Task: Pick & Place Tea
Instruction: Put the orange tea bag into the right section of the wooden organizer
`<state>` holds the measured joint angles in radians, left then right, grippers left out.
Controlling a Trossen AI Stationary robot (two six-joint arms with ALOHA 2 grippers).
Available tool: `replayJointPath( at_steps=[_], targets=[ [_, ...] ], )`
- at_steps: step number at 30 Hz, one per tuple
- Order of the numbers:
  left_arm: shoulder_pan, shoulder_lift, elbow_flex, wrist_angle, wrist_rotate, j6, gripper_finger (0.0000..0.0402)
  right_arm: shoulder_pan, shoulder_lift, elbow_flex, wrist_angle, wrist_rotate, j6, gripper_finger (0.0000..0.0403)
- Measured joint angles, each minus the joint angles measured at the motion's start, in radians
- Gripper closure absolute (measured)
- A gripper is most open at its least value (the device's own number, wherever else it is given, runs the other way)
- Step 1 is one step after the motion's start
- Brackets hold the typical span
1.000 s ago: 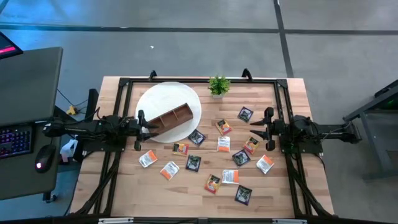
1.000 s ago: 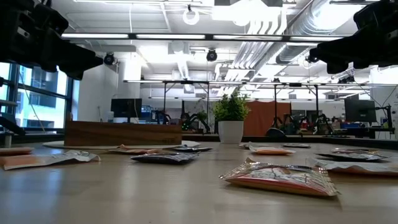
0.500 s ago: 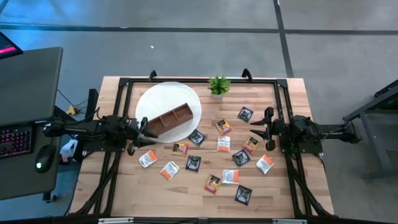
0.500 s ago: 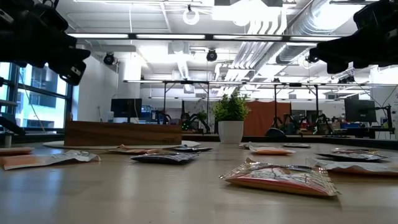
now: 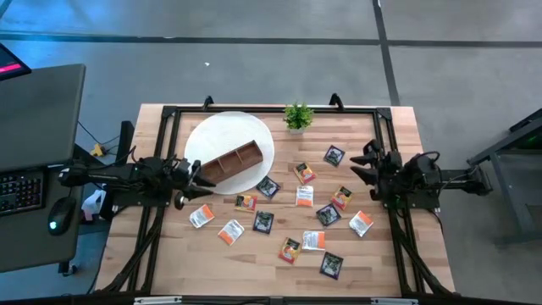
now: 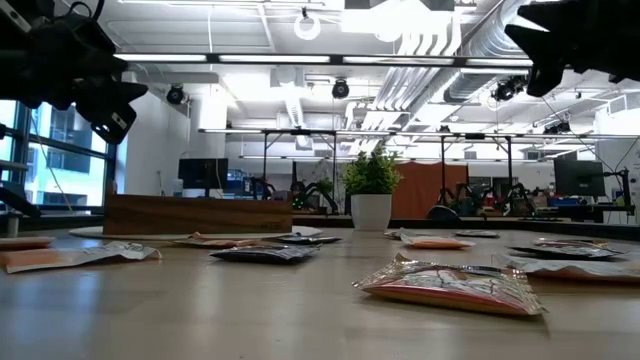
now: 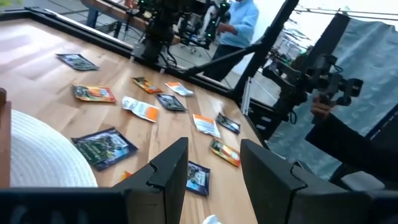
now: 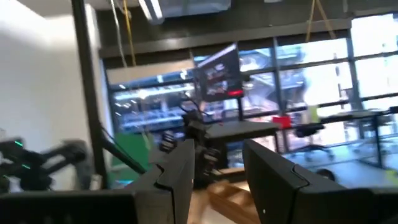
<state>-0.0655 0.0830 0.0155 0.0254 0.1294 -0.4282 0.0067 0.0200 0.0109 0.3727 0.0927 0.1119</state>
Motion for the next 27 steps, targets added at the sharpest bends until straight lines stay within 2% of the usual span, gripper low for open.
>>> replayJointPath(
  at_steps=[8, 12, 15, 20, 23, 27],
  targets=[
    [0.0, 0.0, 0.0, 0.015, -0.057, -0.016, 0.0257, 0.0, 0.023, 0.0, -0.163, 0.154, -0.018, 0.0263],
    [0.0, 0.0, 0.0, 0.039, -0.061, -0.026, 0.0257, -0.001, 0.103, 0.0, -0.17, 0.215, -0.028, 0.0234],
    [0.0, 0.0, 0.0, 0.036, -0.058, -0.026, 0.0257, -0.016, 0.186, 0.0, -0.087, 0.215, -0.072, 0.0203],
    [0.0, 0.0, 0.0, 0.035, -0.065, -0.048, 0.0257, -0.092, 0.372, 0.018, 0.061, 0.103, -0.092, 0.017],
    [0.0, 0.0, 0.0, 0.035, -0.061, -0.045, 0.0257, -0.152, 0.514, 0.083, 0.047, 0.012, -0.068, 0.0167],
    [0.0, 0.0, 0.0, 0.035, -0.084, -0.044, 0.0257, -0.218, 0.742, 0.211, -0.055, -0.106, -0.046, 0.0167]
  ],
)
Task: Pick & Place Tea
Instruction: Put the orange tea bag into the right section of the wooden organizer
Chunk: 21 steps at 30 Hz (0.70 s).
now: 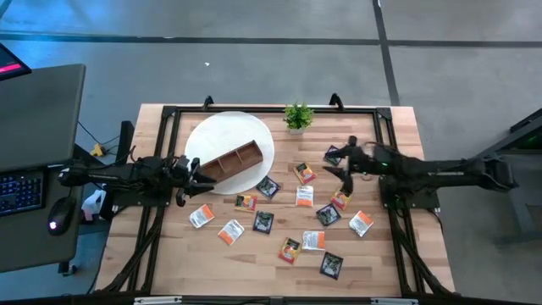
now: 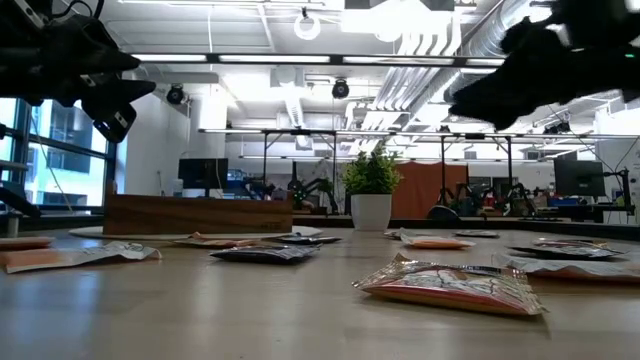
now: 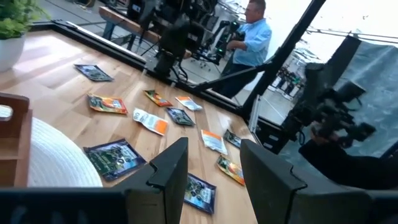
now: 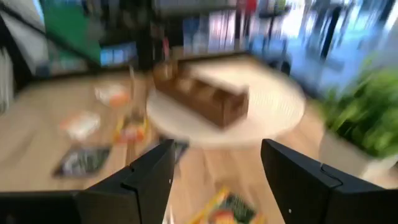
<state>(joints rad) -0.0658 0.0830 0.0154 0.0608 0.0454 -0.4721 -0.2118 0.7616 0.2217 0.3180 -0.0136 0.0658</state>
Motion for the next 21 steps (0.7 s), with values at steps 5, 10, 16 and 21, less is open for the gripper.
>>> replayJointPath(
  at_steps=[5, 10, 16, 21],
  targets=[
    [0.0, 0.0, 0.0, 0.0, -0.055, -0.001, 0.0257, -0.04, 0.322, 0.15, -0.105, -0.021, -0.05, 0.0167],
    [0.0, 0.0, 0.0, -0.001, -0.057, -0.004, 0.0257, -0.056, 0.61, 0.27, -0.112, -0.04, -0.15, 0.0167],
    [0.0, 0.0, 0.0, -0.005, -0.056, -0.008, 0.0257, -0.101, 0.863, 0.415, -0.169, -0.039, -0.178, 0.0166],
    [0.0, 0.0, 0.0, -0.015, -0.054, -0.028, 0.0257, -0.128, 0.987, 0.515, -0.285, -0.048, -0.201, 0.0167]
  ],
)
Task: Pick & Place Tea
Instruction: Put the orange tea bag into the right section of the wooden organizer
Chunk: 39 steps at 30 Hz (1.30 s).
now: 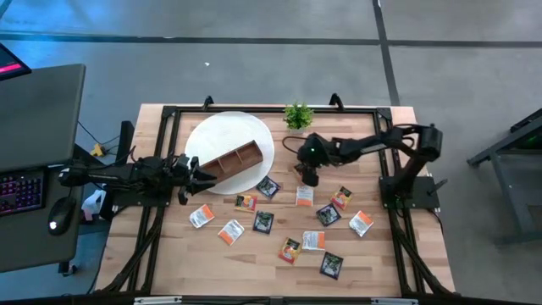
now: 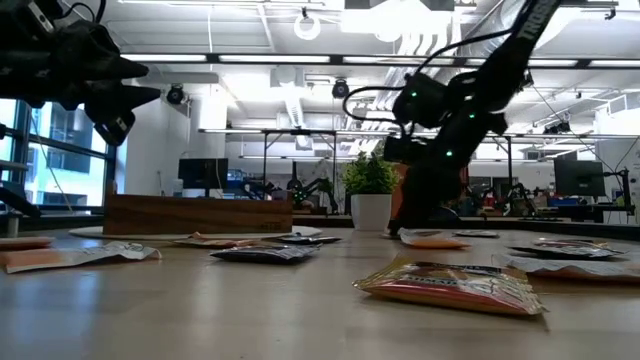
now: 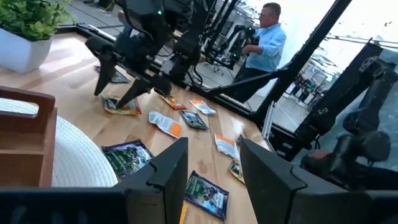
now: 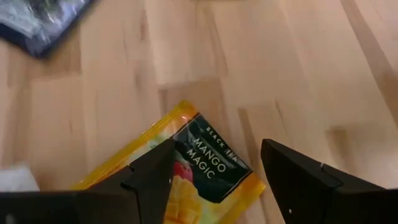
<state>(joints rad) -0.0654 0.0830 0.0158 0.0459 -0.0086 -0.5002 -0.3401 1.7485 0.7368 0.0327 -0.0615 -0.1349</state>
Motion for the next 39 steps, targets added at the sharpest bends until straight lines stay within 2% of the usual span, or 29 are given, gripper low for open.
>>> replayJointPath(
  at_steps=[3, 5, 8, 12, 14, 18, 21, 25, 27, 34, 36, 39],
  targets=[
    [0.0, 0.0, 0.0, -0.011, 0.004, -0.035, 0.0257, -0.002, 0.034, 0.02, -0.033, -0.017, -0.023, 0.0181],
    [0.0, 0.0, 0.0, -0.026, 0.013, -0.058, 0.0257, -0.002, 0.043, 0.022, -0.035, -0.031, -0.038, 0.0204],
    [0.0, 0.0, 0.0, -0.046, 0.025, -0.09, 0.0257, -0.001, 0.044, 0.022, -0.039, -0.025, -0.046, 0.0261],
    [0.0, 0.0, 0.0, -0.043, 0.052, -0.108, 0.0257, -0.002, 0.046, 0.021, -0.033, -0.017, -0.047, 0.036],
    [0.0, 0.0, 0.0, -0.041, 0.066, -0.111, 0.0257, -0.001, 0.045, 0.018, -0.018, -0.014, -0.04, 0.0391],
    [0.0, 0.0, 0.0, -0.04, 0.066, -0.112, 0.0257, 0.011, 0.008, 0.011, 0.022, -0.004, -0.032, 0.0378],
    [0.0, 0.0, 0.0, -0.042, 0.046, -0.114, 0.0257, 0.037, -0.062, 0.004, 0.047, 0.03, -0.024, 0.0387],
    [0.0, 0.0, 0.0, -0.042, -0.007, -0.115, 0.0257, 0.093, -0.155, 0.012, 0.297, 0.203, -0.007, 0.0396],
    [0.0, 0.0, 0.0, -0.038, -0.035, -0.109, 0.0257, 0.115, -0.165, 0.012, 0.428, 0.246, -0.026, 0.0392],
    [0.0, 0.0, 0.0, -0.009, -0.154, -0.075, 0.0257, 0.155, -0.101, 0.013, 0.849, 0.238, -0.269, 0.0397],
    [0.0, 0.0, 0.0, 0.024, -0.194, -0.039, 0.0257, 0.153, -0.051, 0.02, 0.923, 0.199, -0.296, 0.04],
    [0.0, 0.0, 0.003, 0.083, -0.25, 0.006, 0.0257, 0.152, 0.028, 0.107, 0.956, 0.151, -0.32, 0.04]
  ],
)
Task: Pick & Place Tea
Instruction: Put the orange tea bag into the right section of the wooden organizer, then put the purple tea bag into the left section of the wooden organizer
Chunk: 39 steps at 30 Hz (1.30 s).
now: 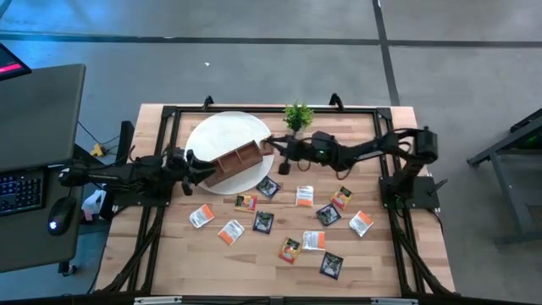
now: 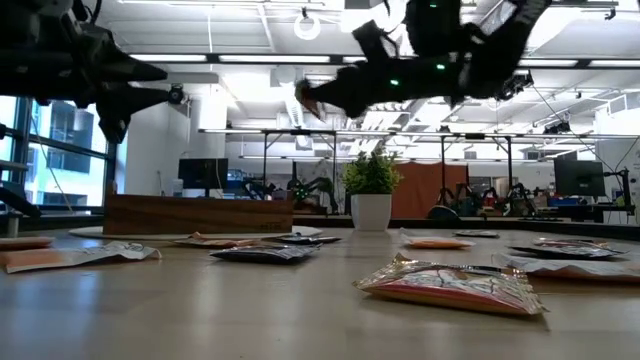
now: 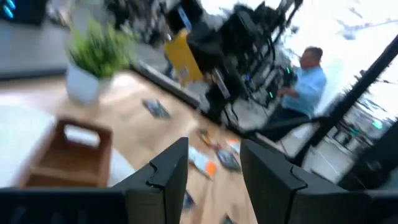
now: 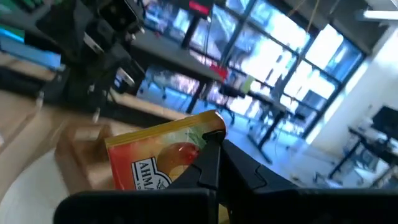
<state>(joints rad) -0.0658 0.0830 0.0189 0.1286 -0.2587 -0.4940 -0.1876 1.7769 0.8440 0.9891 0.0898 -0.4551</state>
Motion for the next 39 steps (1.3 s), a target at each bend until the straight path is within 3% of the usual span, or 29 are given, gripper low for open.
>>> replayJointPath(
  at_steps=[4, 7, 12, 17, 27, 39],
  targets=[
    [0.0, 0.002, 0.043, -0.004, -0.039, 0.087, 0.0257, 0.001, 0.136, 0.196, -0.15, -0.015, -0.065, 0.0401],
    [0.0, -0.002, 0.076, 0.011, -0.047, 0.16, 0.0257, -0.001, 0.242, 0.34, -0.261, 0.045, -0.136, 0.0401],
    [0.0, 0.0, 0.087, 0.0, -0.052, 0.191, 0.0257, -0.011, 0.365, 0.47, -0.309, 0.069, -0.266, 0.0401],
    [0.0, 0.0, 0.088, -0.01, -0.052, 0.201, 0.0257, -0.028, 0.4, 0.495, -0.382, 0.052, -0.39, 0.0401],
    [0.0, 0.0, 0.09, -0.027, -0.073, 0.201, 0.0257, -0.061, 0.406, 0.494, -0.452, 0.018, -0.384, 0.0398],
    [0.0, 0.0, 0.091, -0.026, -0.077, 0.201, 0.0257, -0.054, 0.406, 0.494, -0.454, -0.005, -0.382, 0.0308]
  ],
)
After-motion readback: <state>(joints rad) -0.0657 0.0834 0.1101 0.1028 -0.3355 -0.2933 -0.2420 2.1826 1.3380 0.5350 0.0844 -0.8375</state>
